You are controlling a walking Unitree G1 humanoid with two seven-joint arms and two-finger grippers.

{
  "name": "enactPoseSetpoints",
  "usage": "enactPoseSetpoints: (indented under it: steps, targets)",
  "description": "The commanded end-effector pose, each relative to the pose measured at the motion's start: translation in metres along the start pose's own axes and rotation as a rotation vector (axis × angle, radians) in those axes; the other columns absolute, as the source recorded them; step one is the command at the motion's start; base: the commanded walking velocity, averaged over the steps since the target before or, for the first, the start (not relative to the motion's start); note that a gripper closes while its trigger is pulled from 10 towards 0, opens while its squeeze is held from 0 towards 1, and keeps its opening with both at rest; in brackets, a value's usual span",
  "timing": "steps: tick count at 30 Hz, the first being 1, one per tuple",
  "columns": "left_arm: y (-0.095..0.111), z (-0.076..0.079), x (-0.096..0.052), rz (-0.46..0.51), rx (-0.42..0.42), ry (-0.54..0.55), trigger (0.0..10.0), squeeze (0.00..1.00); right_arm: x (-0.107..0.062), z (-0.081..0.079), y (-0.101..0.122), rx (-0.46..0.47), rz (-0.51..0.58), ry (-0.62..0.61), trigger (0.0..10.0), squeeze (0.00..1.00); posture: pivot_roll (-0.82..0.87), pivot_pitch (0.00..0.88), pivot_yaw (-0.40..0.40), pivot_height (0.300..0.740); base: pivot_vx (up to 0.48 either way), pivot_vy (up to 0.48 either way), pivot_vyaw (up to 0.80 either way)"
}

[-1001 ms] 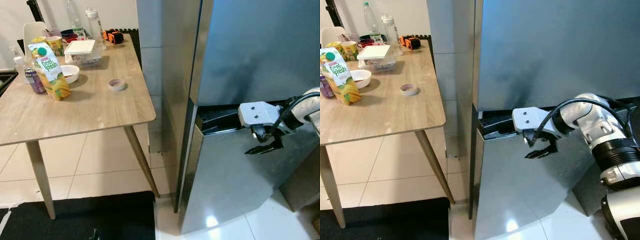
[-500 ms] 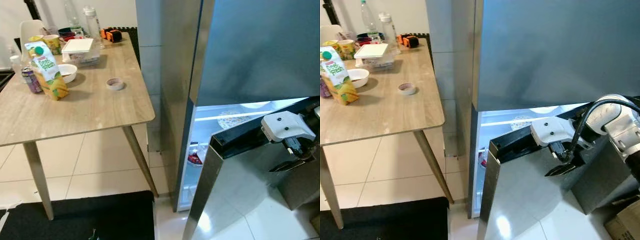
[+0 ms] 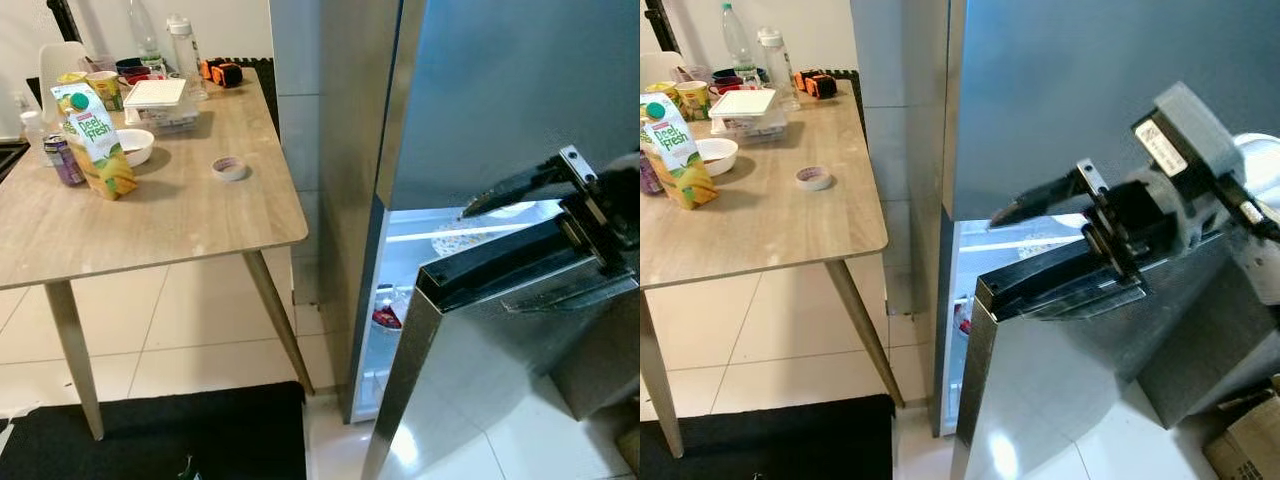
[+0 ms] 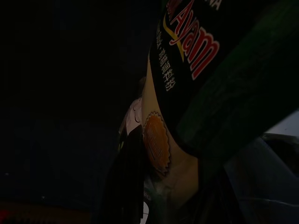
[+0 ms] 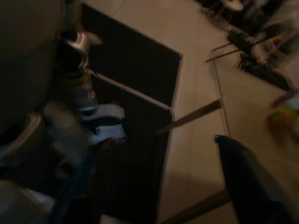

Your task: Restocking fridge

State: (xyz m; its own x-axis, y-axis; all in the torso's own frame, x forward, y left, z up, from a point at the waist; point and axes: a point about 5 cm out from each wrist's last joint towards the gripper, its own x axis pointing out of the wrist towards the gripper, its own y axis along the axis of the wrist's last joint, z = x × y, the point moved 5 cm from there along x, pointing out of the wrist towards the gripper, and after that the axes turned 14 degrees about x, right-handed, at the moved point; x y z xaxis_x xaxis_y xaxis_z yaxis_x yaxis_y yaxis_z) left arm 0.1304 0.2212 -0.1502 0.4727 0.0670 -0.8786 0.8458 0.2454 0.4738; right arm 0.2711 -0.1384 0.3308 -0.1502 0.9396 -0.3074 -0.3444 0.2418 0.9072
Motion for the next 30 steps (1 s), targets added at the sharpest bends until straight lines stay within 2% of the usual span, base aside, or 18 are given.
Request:
enactPoseSetpoints:
  steps: [1, 6, 9, 10, 11, 19, 23, 24, 25, 26, 30]
  targets:
    - [-0.005, -0.001, -0.001, -0.015, 0.002, 0.002, 10.0, 0.0, 0.002, 0.012, -0.019, -0.006, -0.098, -0.043, 0.0, 0.0, -0.1, 0.0, -0.02, 0.74, 0.0, 0.0, 0.0]
    - [-0.006, 0.0, -0.001, -0.017, 0.0, 0.001, 10.0, 0.0, 0.01, 0.014, -0.033, 0.019, -0.123, -0.035, 0.0, 0.0, -0.1, 0.0, -0.021, 0.74, 0.0, 0.0, 0.0]
    - [-0.007, 0.0, -0.001, -0.017, -0.003, -0.001, 10.0, 0.0, 0.014, 0.022, -0.048, 0.032, -0.193, -0.08, 0.0, 0.0, -0.1, 0.0, -0.021, 0.74, 0.0, 0.0, 0.0]
    - [-0.007, 0.0, -0.001, -0.017, -0.003, -0.001, 10.0, 0.0, 0.014, 0.022, -0.048, 0.032, -0.193, -0.08, 0.0, 0.0, -0.1, 0.0, -0.021, 0.74, 0.0, 0.0, 0.0]
    - [-0.007, 0.0, -0.001, -0.017, -0.004, -0.001, 10.0, 0.0, 0.014, 0.029, -0.06, 0.022, -0.268, -0.119, 0.0, 0.0, -0.1, 0.0, -0.022, 0.74, 0.0, 0.0, 0.0]
    - [-0.007, 0.0, -0.001, -0.016, -0.009, 0.001, 10.0, 0.0, 0.009, 0.046, -0.081, -0.018, -0.44, -0.193, 0.0, 0.0, -0.1, 0.0, -0.028, 0.74, 0.0, 0.0, 0.0]
    - [-0.008, 0.001, -0.001, -0.018, -0.01, 0.0, 10.0, 0.0, 0.006, 0.05, -0.084, -0.029, -0.478, -0.221, 0.0, 0.0, -0.1, 0.0, -0.028, 0.74, 0.0, 0.0, 0.0]
    - [-0.009, 0.002, -0.001, -0.019, -0.011, -0.001, 10.0, 0.0, 0.004, 0.054, -0.086, -0.033, -0.506, -0.242, 0.6, 0.0, -0.1, 0.0, -0.028, 0.74, 0.0, 0.0, 0.0]
    - [-0.009, 0.002, -0.001, -0.019, -0.011, -0.001, 10.0, 0.0, 0.004, 0.054, -0.086, -0.033, -0.506, -0.242, 0.6, 0.0, -0.1, 0.0, -0.028, 0.74, 0.0, 0.0, 0.0]
    - [-0.009, 0.002, -0.001, -0.021, -0.012, -0.003, 10.0, 0.0, 0.002, 0.057, -0.09, -0.035, -0.541, -0.257, 10.0, 0.0, -0.1, 0.0, -0.03, 0.74, 0.0, 0.0, 0.0]
    - [-0.01, 0.003, -0.001, -0.023, -0.013, -0.004, 10.0, 0.0, -0.003, 0.055, -0.104, -0.044, -0.66, -0.226, 10.0, 0.0, -0.1, 0.0, -0.03, 0.74, 0.0, 0.0, 0.0]
